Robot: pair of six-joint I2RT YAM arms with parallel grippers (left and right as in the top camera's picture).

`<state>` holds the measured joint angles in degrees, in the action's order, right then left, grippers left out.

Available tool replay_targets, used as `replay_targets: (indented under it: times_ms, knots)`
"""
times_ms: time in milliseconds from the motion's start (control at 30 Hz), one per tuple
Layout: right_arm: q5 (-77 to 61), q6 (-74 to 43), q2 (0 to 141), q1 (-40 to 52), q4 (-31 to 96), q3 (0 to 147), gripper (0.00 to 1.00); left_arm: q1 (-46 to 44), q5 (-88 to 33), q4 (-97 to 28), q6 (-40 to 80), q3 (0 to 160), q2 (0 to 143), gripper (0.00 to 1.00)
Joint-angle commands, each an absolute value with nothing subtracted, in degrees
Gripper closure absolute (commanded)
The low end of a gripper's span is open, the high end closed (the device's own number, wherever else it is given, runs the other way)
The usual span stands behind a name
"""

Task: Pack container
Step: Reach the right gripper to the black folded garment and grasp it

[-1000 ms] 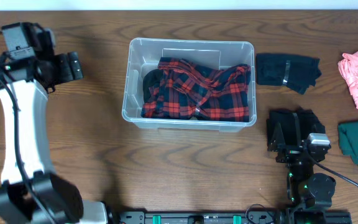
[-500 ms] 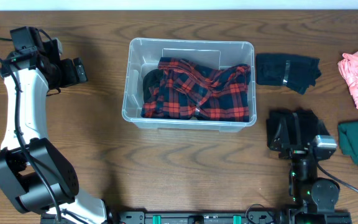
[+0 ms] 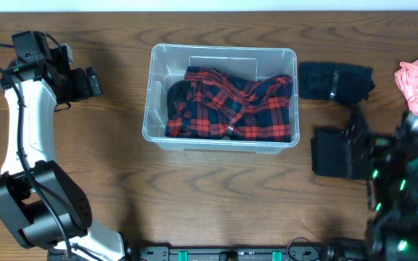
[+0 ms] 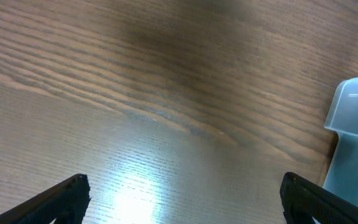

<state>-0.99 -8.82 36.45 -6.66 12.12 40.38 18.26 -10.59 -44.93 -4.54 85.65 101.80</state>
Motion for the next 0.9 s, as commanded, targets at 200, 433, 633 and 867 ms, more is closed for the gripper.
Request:
replay_targets:
  times_ms: [200,433,633,867]
  knots:
    - [-10.07,-8.95,69.21,-10.33,18.57,59.27,0.01,18.26,-10.94,-44.93,-4.91,85.73,102.24,0.02]
    - [-10.24,-8.38,81.12,-11.62,16.62,59.27,0.01,18.26,-10.94,-44.93,-4.93,85.73,102.24,0.02]
    - [-9.63,1.04,88.90,-12.36,13.72,59.27,0.01,18.26,-10.94,-44.93,-4.93,85.73,102.24,0.02]
    - [-5.82,2.24,95.88,-12.47,10.00,59.27,0.01,18.26,-10.94,-44.93,-4.91,85.73,102.24,0.02]
